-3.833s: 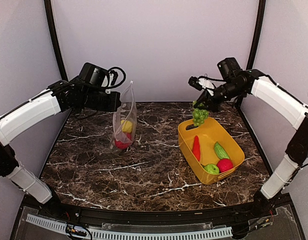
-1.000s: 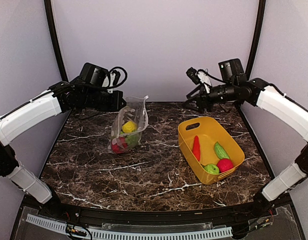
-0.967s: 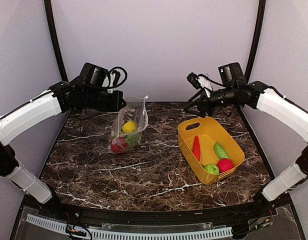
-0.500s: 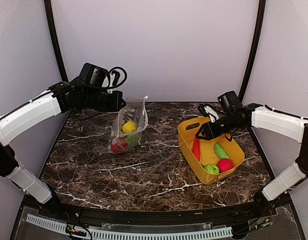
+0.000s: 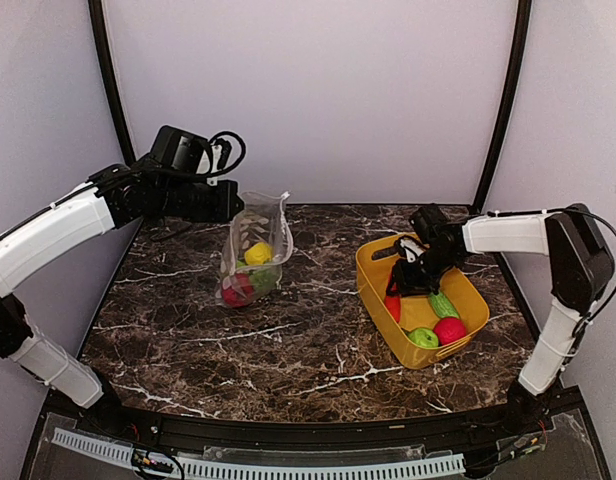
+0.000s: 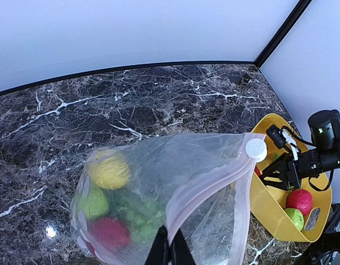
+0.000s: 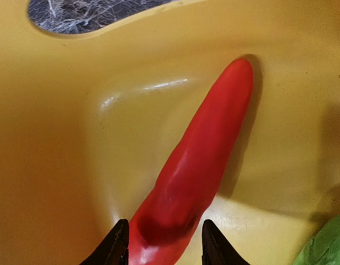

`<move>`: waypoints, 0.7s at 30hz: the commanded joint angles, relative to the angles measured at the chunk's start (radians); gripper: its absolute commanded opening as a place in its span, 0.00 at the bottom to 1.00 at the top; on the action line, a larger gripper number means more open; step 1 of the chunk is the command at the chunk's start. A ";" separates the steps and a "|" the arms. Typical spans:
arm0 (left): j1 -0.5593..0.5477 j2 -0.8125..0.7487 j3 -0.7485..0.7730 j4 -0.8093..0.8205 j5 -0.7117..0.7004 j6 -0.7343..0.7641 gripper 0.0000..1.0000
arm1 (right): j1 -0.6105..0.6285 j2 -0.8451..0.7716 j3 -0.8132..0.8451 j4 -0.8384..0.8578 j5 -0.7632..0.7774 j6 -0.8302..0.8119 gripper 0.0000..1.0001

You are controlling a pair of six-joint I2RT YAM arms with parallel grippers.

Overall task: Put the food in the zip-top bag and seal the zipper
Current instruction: Pick up the fake vegetable from the bin.

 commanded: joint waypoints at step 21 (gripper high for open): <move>0.000 -0.032 -0.031 0.011 0.026 -0.020 0.01 | -0.044 -0.178 0.043 0.002 -0.006 0.018 0.24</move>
